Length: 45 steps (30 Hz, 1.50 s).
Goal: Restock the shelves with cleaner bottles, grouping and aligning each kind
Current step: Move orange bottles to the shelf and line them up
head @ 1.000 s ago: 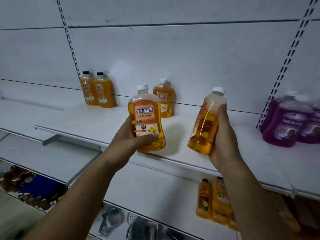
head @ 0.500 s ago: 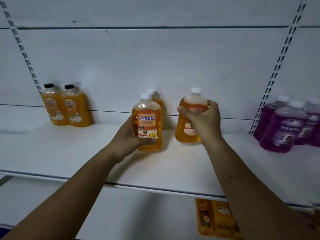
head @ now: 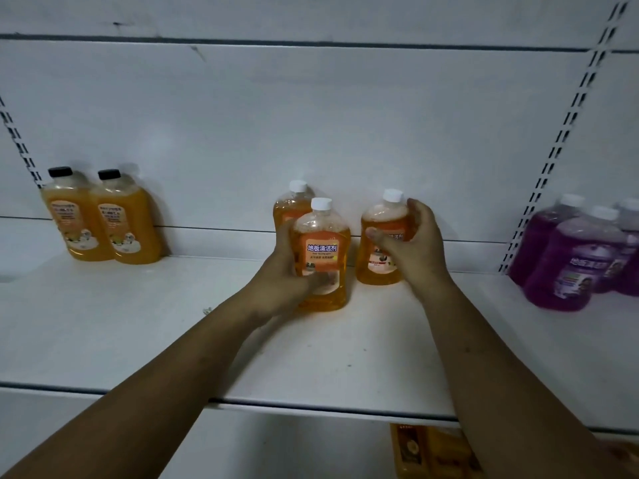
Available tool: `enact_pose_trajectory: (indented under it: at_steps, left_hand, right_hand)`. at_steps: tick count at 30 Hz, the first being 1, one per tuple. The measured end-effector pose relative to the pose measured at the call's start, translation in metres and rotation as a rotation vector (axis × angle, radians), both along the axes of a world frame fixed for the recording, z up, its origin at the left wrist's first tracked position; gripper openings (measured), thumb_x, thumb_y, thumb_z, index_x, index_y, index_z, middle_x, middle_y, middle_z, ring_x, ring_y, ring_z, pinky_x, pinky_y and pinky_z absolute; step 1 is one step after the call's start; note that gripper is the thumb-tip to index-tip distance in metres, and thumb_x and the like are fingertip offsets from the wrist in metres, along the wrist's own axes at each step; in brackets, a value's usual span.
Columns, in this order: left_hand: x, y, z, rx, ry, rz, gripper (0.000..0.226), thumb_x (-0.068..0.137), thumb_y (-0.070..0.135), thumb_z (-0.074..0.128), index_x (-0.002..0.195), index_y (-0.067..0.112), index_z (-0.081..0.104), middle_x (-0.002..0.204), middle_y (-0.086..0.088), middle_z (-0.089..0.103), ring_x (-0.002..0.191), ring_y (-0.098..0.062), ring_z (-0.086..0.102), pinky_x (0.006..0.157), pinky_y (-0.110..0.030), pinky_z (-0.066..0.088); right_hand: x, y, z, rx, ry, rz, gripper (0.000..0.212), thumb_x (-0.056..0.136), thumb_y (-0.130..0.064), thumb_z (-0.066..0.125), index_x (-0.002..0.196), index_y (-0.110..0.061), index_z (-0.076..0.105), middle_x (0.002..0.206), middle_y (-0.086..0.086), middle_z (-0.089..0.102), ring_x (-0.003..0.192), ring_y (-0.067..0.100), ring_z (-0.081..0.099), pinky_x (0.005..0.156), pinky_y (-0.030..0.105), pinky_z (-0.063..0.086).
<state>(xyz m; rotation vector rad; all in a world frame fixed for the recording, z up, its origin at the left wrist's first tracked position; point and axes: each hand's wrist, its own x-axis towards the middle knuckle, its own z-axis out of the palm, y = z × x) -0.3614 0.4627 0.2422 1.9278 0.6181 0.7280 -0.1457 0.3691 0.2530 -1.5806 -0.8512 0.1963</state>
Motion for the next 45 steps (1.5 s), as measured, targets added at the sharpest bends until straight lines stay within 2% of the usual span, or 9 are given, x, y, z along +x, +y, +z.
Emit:
enact_pose_trajectory:
  at_steps: [5, 10, 15, 20, 23, 26, 30, 35, 45]
  left_hand:
    - [0.004, -0.001, 0.035, 0.243, 0.117, 0.111, 0.077, 0.082, 0.034, 0.088, 0.146, 0.031, 0.046, 0.123, 0.014, 0.064, 0.106, -0.003, 0.065, 0.088, -0.028, 0.057]
    - [0.026, 0.002, 0.059, 0.419, 0.226, 0.085, 0.077, 0.075, 0.031, 0.094, 0.135, 0.033, 0.046, 0.126, 0.007, 0.057, 0.112, -0.015, 0.062, 0.078, -0.022, 0.054]
    - [0.057, -0.001, 0.067, 0.595, 0.263, 0.125, 0.086, 0.077, 0.037, 0.091, 0.146, 0.04, 0.04, 0.132, 0.001, 0.061, 0.12, -0.023, 0.058, 0.096, -0.041, 0.056]
    - [0.077, 0.006, 0.079, 0.75, 0.422, 0.176, 0.076, 0.081, 0.036, 0.086, 0.143, 0.025, 0.045, 0.129, -0.004, 0.065, 0.118, -0.028, 0.059, 0.099, -0.045, 0.05]
    - [0.084, 0.013, 0.081, 0.921, 0.492, 0.274, 0.074, 0.08, 0.048, 0.083, 0.141, 0.025, 0.048, 0.127, -0.003, 0.064, 0.123, -0.028, 0.053, 0.102, -0.044, 0.038]
    - [0.088, 0.016, 0.081, 1.034, 0.521, 0.316, 0.07, 0.078, 0.056, 0.081, 0.132, 0.019, 0.058, 0.125, -0.003, 0.061, 0.121, -0.026, 0.049, 0.1, -0.042, 0.038]
    - [0.084, 0.022, 0.077, 1.02, 0.525, 0.346, 0.067, 0.079, 0.058, 0.08, 0.13, 0.019, 0.058, 0.122, -0.001, 0.062, 0.118, -0.025, 0.052, 0.101, -0.042, 0.038]
    - [0.073, 0.023, 0.073, 1.079, 0.468, 0.349, 0.092, 0.076, 0.044, 0.085, 0.153, 0.029, 0.037, 0.122, 0.0, 0.069, 0.125, -0.028, 0.05, 0.103, -0.044, 0.035]
    - [0.072, 0.036, 0.063, 1.145, 0.435, 0.36, 0.082, 0.077, 0.037, 0.084, 0.151, 0.03, 0.048, 0.142, 0.0, 0.058, 0.132, -0.028, 0.047, 0.104, -0.044, 0.035]
  right_hand:
    - [0.009, -0.009, -0.01, -0.097, -0.011, 0.1, 0.085, 0.071, -0.018, 0.095, 0.141, -0.026, 0.048, 0.127, -0.008, 0.061, 0.122, 0.019, 0.06, 0.095, 0.034, 0.052]
    - [0.016, -0.015, -0.007, -0.094, -0.017, 0.117, 0.09, 0.076, -0.014, 0.092, 0.149, -0.026, 0.042, 0.141, -0.005, 0.058, 0.131, 0.019, 0.055, 0.11, 0.045, 0.049]
    - [0.025, -0.022, -0.005, -0.096, -0.018, 0.068, 0.088, 0.078, -0.014, 0.091, 0.149, -0.025, 0.041, 0.142, -0.005, 0.057, 0.135, 0.022, 0.054, 0.112, 0.045, 0.048]
    - [0.032, -0.022, -0.007, -0.117, -0.039, 0.029, 0.09, 0.081, -0.018, 0.089, 0.153, -0.025, 0.036, 0.153, 0.0, 0.051, 0.141, 0.027, 0.049, 0.115, 0.049, 0.044]
    - [0.035, -0.019, -0.008, -0.149, -0.084, -0.008, 0.093, 0.079, -0.025, 0.09, 0.155, -0.025, 0.035, 0.154, 0.002, 0.05, 0.142, 0.029, 0.048, 0.116, 0.053, 0.044]
    - [0.037, -0.016, -0.01, -0.168, -0.1, -0.032, 0.095, 0.078, -0.027, 0.091, 0.154, -0.026, 0.035, 0.153, 0.002, 0.05, 0.141, 0.03, 0.049, 0.115, 0.053, 0.045]
    - [0.037, -0.013, -0.011, -0.171, -0.116, -0.04, 0.096, 0.077, -0.026, 0.092, 0.154, -0.025, 0.035, 0.152, 0.003, 0.05, 0.14, 0.03, 0.05, 0.113, 0.051, 0.045]
    - [0.034, -0.01, -0.012, -0.173, -0.147, -0.061, 0.096, 0.076, -0.028, 0.093, 0.153, -0.024, 0.036, 0.15, 0.003, 0.052, 0.137, 0.029, 0.052, 0.111, 0.05, 0.048]
    - [0.028, -0.003, -0.015, -0.182, -0.184, -0.107, 0.1, 0.07, -0.04, 0.096, 0.15, -0.027, 0.038, 0.149, 0.002, 0.054, 0.134, 0.03, 0.056, 0.108, 0.056, 0.051]
